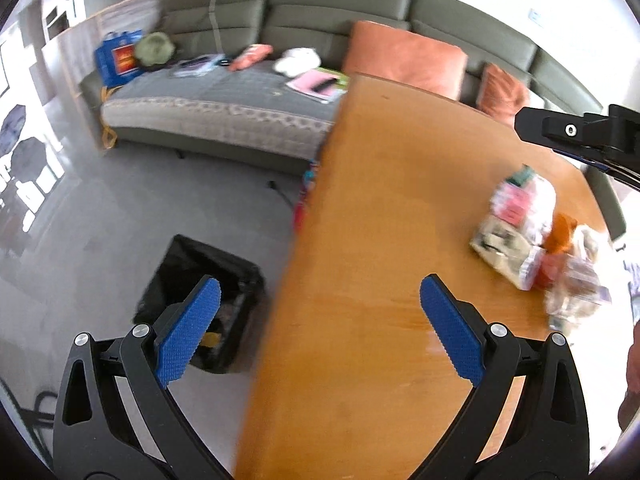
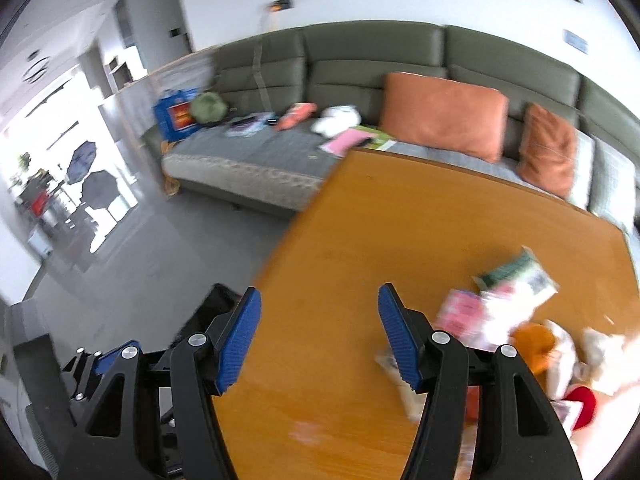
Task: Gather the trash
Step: 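Grasp the white snack packet with the left tool while the right tool grasps a clear plastic bag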
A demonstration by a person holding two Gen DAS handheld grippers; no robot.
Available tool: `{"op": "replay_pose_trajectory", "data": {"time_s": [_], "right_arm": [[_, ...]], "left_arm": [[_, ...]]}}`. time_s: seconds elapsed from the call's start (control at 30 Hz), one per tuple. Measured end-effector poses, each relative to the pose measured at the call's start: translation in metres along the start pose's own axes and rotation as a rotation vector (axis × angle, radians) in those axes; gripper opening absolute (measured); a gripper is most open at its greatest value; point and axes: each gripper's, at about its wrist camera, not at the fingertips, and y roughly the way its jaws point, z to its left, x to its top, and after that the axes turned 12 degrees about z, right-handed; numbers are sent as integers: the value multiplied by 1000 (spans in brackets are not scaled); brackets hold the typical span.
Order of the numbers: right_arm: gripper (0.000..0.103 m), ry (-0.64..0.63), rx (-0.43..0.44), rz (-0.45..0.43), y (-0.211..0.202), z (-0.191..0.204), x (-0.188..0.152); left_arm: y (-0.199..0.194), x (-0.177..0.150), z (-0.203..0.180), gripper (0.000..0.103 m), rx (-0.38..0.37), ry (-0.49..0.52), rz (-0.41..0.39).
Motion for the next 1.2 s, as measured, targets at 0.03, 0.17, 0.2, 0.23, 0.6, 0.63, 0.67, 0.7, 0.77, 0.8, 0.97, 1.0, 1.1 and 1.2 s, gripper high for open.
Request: {"op": "replay_pose_trajectory", "data": {"time_s": [0.03, 0.17, 0.2, 0.23, 0.6, 0.63, 0.67, 0.7, 0.77, 0.8, 0.97, 1.0, 1.1, 1.2], "right_arm": [[62, 17, -14, 0, 0, -12, -1], [64, 98, -87, 11, 4, -66, -4], [65, 112, -102, 17, 6, -75, -3], [65, 129, -121, 25, 9, -86, -2], [66, 223, -180, 160, 66, -161, 17], [66, 228, -180, 178, 71, -165, 18], [66, 236, -176, 192, 76, -169, 18], [65, 251, -169, 213, 82, -175, 18], [59, 268, -141, 248, 90, -181, 16], [51, 279, -114, 276, 96, -186, 13], [36, 285, -63, 247, 89, -194, 4], [36, 285, -56, 226, 83, -195, 3], [36, 284, -28, 165, 61, -201, 2], [36, 279, -23, 125, 43, -205, 6]], "left_arm": [[3, 1, -13, 97, -10, 11, 5], [12, 1, -47, 97, -25, 37, 21], [15, 2, -56, 97, -28, 41, 27], [18, 3, -66, 97, -32, 44, 34], [56, 30, -127, 97, -46, 21, 109], [59, 32, -131, 97, -50, 16, 118], [62, 34, -136, 97, -49, 14, 126], [65, 36, -140, 97, -45, 15, 132], [69, 38, -146, 97, -42, 19, 142], [70, 40, -149, 97, -40, 20, 146], [80, 45, -162, 97, -33, 20, 176], [81, 46, -163, 97, -34, 19, 181], [89, 49, -171, 97, -31, 7, 195], [97, 53, -177, 97, -34, -32, 208]]}}
